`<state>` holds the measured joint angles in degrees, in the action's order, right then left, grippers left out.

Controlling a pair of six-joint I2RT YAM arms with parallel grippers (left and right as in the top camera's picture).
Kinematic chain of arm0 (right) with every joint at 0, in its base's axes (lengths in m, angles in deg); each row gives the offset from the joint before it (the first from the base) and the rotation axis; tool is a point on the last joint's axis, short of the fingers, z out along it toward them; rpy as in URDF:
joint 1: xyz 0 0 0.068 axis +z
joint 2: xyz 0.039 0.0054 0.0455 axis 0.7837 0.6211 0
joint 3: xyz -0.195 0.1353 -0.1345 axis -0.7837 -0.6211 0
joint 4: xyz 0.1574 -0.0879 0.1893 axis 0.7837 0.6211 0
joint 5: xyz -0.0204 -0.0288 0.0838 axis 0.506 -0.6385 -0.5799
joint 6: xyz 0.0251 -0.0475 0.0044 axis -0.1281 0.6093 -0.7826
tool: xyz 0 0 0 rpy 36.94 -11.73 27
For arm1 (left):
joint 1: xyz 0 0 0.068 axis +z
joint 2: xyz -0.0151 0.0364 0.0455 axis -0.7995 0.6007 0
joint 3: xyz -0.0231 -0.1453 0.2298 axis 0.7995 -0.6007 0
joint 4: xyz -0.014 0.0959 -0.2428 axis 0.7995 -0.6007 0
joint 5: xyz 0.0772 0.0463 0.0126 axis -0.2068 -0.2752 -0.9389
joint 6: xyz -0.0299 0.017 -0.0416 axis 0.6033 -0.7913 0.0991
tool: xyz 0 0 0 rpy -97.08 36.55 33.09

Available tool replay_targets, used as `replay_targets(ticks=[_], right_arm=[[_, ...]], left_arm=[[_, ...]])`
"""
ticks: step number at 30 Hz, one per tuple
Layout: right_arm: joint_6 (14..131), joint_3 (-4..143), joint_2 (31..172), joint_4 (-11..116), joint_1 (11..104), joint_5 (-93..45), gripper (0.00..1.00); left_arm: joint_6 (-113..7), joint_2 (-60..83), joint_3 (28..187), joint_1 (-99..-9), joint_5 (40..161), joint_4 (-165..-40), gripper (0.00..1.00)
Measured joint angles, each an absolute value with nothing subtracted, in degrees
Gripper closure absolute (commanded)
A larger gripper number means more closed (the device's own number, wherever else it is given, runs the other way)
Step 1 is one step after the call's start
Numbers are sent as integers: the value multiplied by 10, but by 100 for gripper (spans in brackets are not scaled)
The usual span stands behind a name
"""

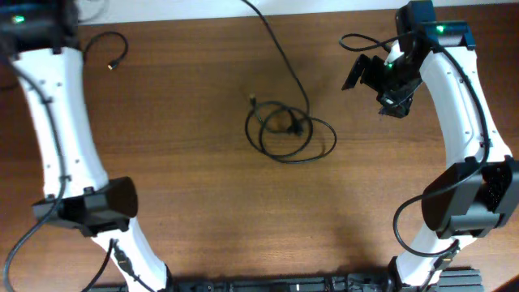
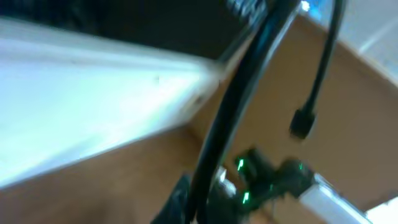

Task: Untangle cables

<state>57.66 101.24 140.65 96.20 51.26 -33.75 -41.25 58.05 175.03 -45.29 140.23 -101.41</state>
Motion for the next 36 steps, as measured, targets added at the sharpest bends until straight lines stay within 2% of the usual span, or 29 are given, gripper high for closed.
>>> replay_targets(ticks=[4,6,9,13,16,17,18,22,26,33,36], right_arm=[[577,1013,1406,962,513,-337,2],[577,1013,1406,962,513,-337,2],[577,1013,1406,962,513,-337,2],[577,1013,1406,962,513,-337,2],[577,1013,1406,963,513,-337,2],[577,1013,1406,963,513,-337,2],[577,1013,1406,962,513,-337,2],[577,1013,1406,963,513,-337,2],[577,1013,1406,963,513,-337,2],[576,1013,1406,962,513,-337,2],[577,1013,1406,962,513,-337,2]], left_arm=[[-147,576,1746,-384,1406,-585,100],[-45,567,1749,-359,1403,-443,100],[88,539,1755,-315,1388,-398,100],[118,538,1755,-290,1410,-537,100],[31,540,1757,-289,1431,-702,100],[-13,539,1758,-288,1425,-801,100],[-83,540,1757,-288,1400,-909,100],[-270,544,1754,-288,1200,-1133,100],[-434,544,1753,-283,978,-1161,100],[-501,544,1753,-223,706,-1215,100],[-508,544,1753,-183,650,-1193,100]])
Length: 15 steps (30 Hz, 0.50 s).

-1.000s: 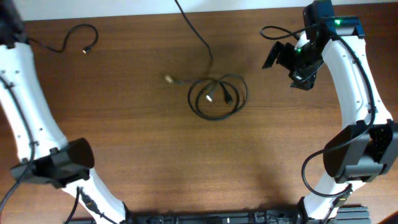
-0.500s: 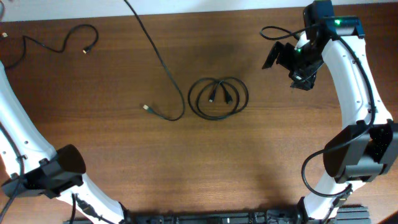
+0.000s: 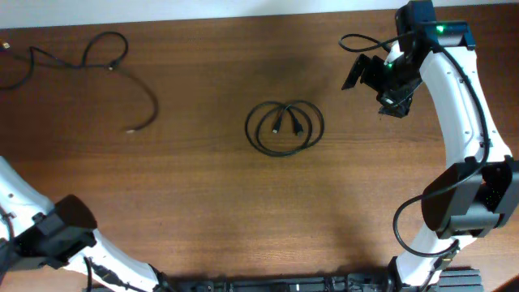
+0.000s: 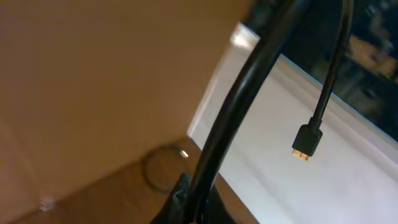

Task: Untangle cables

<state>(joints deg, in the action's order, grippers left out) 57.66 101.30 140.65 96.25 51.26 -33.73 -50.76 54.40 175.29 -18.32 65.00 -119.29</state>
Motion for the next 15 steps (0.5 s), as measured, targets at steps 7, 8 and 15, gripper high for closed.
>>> replay_targets(ticks=[7,8,15], right_arm=[[577,1013,1406,962,513,-337,2],[577,1013,1406,962,513,-337,2],[577,1013,1406,962,513,-337,2]], left_arm=[[-593,547,1753,-131,627,-1145,100],[-604,554,1753,-131,627,-1138,100],[-634,650,1747,-131,594,-1143,100]])
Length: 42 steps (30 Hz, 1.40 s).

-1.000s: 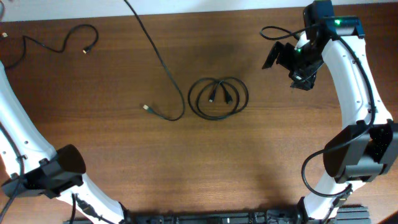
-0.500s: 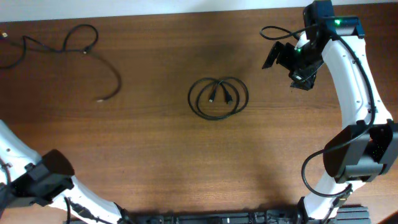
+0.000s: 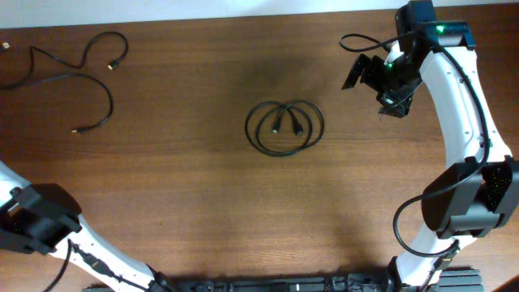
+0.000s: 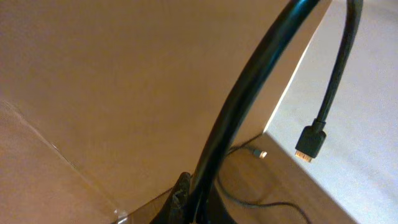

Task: Untangle cables

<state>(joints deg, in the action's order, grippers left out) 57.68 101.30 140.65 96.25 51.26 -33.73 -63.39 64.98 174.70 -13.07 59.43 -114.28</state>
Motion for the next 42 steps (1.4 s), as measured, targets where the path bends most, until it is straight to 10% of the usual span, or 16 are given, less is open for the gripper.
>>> replay_targets(ticks=[18,34,39,42], right_arm=[[577,1013,1406,962,513,-337,2],[577,1013,1406,962,513,-337,2],[577,1013,1406,962,513,-337,2],[577,1013,1406,962,513,-337,2]], left_arm=[[-512,656,1739,-144,518,-1411,100],[-485,656,1488,-175,518,-1335,91],[-492,656,1457,-171,518,-1303,21],[-541,656,1456,-171,518,-1259,20]])
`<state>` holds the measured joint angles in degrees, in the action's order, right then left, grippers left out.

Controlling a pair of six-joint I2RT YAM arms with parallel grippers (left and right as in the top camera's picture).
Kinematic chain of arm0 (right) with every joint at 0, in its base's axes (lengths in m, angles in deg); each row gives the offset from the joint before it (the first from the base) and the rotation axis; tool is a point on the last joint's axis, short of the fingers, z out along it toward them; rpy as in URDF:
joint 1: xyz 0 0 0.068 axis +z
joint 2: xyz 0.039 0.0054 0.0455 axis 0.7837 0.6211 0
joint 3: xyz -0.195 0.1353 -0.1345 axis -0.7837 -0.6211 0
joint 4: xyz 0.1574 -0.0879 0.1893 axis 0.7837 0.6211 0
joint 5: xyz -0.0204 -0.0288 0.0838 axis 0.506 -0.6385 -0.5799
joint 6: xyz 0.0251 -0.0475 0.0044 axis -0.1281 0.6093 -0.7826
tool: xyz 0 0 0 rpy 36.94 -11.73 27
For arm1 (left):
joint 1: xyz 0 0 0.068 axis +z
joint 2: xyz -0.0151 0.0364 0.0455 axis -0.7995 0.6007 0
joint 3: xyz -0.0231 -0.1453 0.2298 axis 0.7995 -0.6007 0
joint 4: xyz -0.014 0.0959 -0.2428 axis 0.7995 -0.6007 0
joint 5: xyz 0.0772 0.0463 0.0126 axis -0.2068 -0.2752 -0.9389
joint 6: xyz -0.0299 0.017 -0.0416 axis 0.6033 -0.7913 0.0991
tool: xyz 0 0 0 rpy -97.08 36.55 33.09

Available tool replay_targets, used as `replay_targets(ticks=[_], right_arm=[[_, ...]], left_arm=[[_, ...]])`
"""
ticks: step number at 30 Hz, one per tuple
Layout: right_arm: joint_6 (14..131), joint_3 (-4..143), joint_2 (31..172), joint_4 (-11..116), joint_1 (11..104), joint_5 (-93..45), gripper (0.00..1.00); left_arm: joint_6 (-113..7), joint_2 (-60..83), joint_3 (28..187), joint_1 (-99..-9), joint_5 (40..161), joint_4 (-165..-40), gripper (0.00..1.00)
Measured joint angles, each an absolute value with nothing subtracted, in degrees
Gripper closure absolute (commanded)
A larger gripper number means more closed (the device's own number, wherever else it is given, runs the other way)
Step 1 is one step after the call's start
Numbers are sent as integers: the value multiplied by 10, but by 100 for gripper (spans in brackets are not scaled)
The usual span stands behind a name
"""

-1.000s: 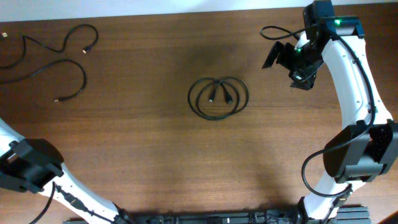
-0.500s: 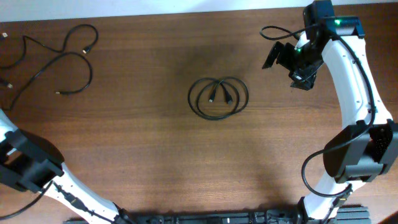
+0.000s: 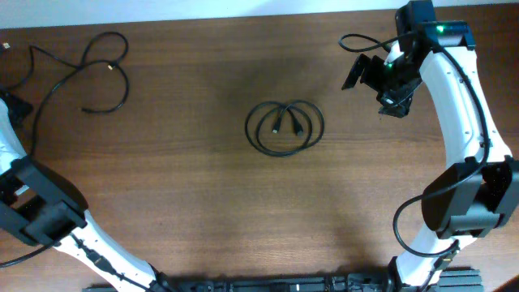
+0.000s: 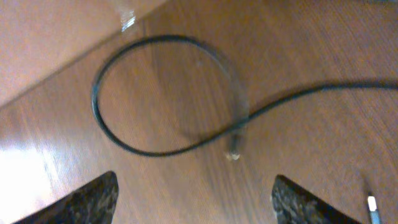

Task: Untangle cables

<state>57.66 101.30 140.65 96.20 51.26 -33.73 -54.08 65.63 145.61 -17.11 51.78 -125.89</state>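
Note:
In the overhead view a loose black cable [image 3: 126, 85] lies in open loops at the table's upper left. A separate coiled cable [image 3: 298, 127] rests at the centre with both plugs inside its ring. My left gripper [image 3: 12, 105] is at the far left edge. In the left wrist view my left gripper [image 4: 199, 202] is wide open and holds nothing. Beyond it on the wood lie a loop of the loose cable [image 4: 155, 151] and its plug end [image 4: 235, 149]. My right gripper [image 3: 395, 104] hangs at the upper right, away from both cables. Its jaws are too small to read.
The brown wooden table [image 3: 203, 211] ends at a white strip along the back edge. My right arm's own wiring [image 3: 357, 39] loops beside its wrist. The left arm's white links [image 3: 49, 211] cross the lower left corner.
The left gripper held a cable up with a plug dangling. Now it is open and points down at the table. The loose cable has shifted into wider loops at the upper left. The coil and right arm are unchanged.
At first the long cable ran from the back edge into the centre tangle, with my left gripper shut on cable at the upper left. Then the long cable lay apart at the upper left, leaving a neat coil. It then lay further left, and now lies let go.

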Motion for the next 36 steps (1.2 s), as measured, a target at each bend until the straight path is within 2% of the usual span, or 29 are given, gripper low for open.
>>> replay_targets(ticks=[2,5,8,12,14,16,19,21,22,24,25,28,30,31,32,33,34,35,36], right_arm=[[577,1013,1406,962,513,-337,2],[577,1013,1406,962,513,-337,1],[577,1013,1406,962,513,-337,2],[577,1013,1406,962,513,-337,2],[577,1013,1406,962,513,-337,2],[577,1013,1406,962,513,-337,1],[577,1013,1406,962,513,-337,2],[577,1013,1406,962,513,-337,2],[577,1013,1406,962,513,-337,2],[577,1013,1406,962,513,-337,2],[577,1013,1406,962,513,-337,2],[577,1013,1406,962,513,-337,2],[577,1013,1406,962,513,-337,2],[577,1013,1406,962,513,-337,2],[577,1013,1406,962,513,-337,2],[576,1013,1406,962,513,-337,2],[577,1013,1406,962,513,-337,2],[577,1013,1406,962,513,-337,2],[576,1013,1406,962,513,-337,2]], left_arm=[[-582,656,1456,-171,523,-1240,19],[-612,656,1456,-171,550,-1229,27],[-624,656,1456,-171,591,-1227,28],[-641,657,1456,-171,678,-1214,18],[-675,666,1456,-174,798,-1205,18],[-688,689,1456,-184,880,-1202,11],[-734,727,1456,-235,941,-1202,12],[-752,733,1456,-275,926,-1201,9],[-758,735,1456,-303,878,-1201,10],[-769,741,1456,-336,817,-1198,4],[-788,744,1456,-347,798,-1196,5],[-834,752,1456,-364,775,-1194,16],[-848,778,1456,-364,769,-1195,36],[-855,798,1456,-364,766,-1197,39],[-860,802,1456,-364,762,-1195,46],[-860,802,1456,-364,762,-1196,63],[-859,802,1456,-363,762,-1196,74],[-861,803,1456,-363,762,-1197,89],[-861,803,1456,-363,762,-1198,96]])
